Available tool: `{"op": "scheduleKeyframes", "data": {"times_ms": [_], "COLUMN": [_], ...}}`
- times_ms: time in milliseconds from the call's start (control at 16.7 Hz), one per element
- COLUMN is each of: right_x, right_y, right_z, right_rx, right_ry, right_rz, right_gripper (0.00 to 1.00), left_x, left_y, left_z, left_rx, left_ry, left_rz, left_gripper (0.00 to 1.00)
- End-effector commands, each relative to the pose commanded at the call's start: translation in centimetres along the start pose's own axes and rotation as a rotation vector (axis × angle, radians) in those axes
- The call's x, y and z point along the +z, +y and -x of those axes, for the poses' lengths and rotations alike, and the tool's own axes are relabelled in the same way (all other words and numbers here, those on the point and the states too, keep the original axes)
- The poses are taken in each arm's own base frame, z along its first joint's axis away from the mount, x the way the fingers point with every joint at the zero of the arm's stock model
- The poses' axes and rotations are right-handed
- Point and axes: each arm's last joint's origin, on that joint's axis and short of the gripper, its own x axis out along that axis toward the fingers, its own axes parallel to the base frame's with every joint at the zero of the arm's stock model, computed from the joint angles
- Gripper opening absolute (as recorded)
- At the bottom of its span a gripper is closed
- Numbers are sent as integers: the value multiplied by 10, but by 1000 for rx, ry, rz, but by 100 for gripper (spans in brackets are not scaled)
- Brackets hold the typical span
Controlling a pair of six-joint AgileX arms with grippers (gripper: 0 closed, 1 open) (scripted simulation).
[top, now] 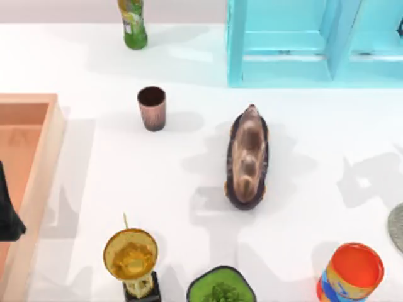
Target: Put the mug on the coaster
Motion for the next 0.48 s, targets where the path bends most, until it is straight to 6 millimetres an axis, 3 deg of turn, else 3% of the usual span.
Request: {"op": "scheduleKeyframes", "data": {"times_ms": [240, 480], "right_x": [73, 126], "right_y": [-2, 12], "right_z": [-50, -134], "right_rx": [202, 437], "right_ry": [127, 237], "right_rz": [136, 274], "right_gripper": [100, 100], "left_x": [0, 0], "left_y": [0, 0], "left_z": [0, 0], "left_rx": [0, 0], "left_ry": [0, 0], "left_rz": [0, 0], "left_gripper": [100, 100]}}
